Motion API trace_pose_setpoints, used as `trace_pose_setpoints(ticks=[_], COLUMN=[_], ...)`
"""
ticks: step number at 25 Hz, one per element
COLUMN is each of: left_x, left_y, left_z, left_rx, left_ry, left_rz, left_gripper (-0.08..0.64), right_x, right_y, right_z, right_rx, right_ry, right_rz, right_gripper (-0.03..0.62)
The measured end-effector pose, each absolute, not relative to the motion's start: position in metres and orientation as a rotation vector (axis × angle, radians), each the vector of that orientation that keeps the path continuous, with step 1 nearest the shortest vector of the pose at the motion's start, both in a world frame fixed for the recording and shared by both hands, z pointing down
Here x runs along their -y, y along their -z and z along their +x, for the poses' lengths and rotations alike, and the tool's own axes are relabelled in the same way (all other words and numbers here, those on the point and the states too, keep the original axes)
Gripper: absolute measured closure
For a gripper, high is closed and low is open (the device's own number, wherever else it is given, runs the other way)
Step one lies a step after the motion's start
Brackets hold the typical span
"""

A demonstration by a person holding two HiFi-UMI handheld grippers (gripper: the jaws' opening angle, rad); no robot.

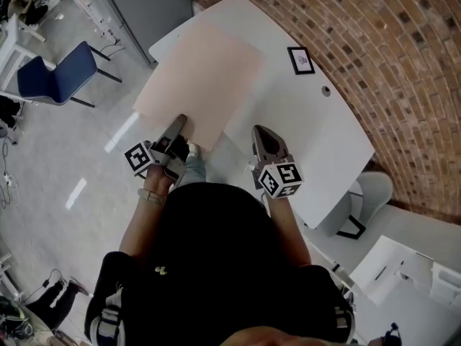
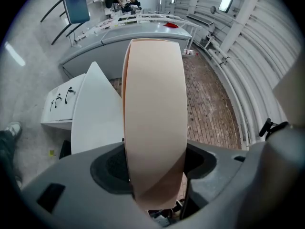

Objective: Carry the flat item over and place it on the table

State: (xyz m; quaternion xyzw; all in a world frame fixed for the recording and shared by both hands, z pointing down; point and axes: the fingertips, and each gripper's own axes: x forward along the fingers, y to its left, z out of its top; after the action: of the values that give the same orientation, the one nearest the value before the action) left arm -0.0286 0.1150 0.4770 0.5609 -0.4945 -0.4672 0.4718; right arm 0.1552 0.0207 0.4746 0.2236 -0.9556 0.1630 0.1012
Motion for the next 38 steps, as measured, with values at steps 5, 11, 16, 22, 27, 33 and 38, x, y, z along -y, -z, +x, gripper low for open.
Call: trace_pose_setpoints(ticks=[5,11,16,22,27,33,38], left_x=[-0.084,-0.049,-0.024,-0.003,0.014,0.038,0.06], left_y=[-0.485,-0.499,-0.511,-0.528,-0.544,-0.565,-0.583], left_z=[-0.071,-0.123,-0.159,-0.191,-0.201,-0.188,-0.167], left_rx=[1.186,1.154,1.114,1.068,1.042,1.011,0.998], left_ry=[1.128,1.082,1.033,0.977,0.935,0.871,0.8], left_rz=[1.361,1.358,1.372,1.352,1.323,1.3,1.284], left_gripper=[0.278,0.277,0.276,0.276,0.277,0.276,0.276], right_x=[0.007,0.037,0.058,0.072,0.083,0.1,0.115], right_y=[-0.476,-0.483,-0.488,-0.492,-0.495,-0.501,-0.505], right_z=[0.114,0.064,0.023,-0.012,-0.01,0.015,0.041], right_rx=[2.792,2.754,2.732,2.706,2.657,2.603,2.567], right_ry=[-0.485,-0.481,-0.488,-0.476,-0.485,-0.509,-0.544], right_rz=[0.69,0.731,0.783,0.832,0.898,0.986,1.044], right_gripper=[0.581,0.58,0.58,0.58,0.58,0.58,0.58])
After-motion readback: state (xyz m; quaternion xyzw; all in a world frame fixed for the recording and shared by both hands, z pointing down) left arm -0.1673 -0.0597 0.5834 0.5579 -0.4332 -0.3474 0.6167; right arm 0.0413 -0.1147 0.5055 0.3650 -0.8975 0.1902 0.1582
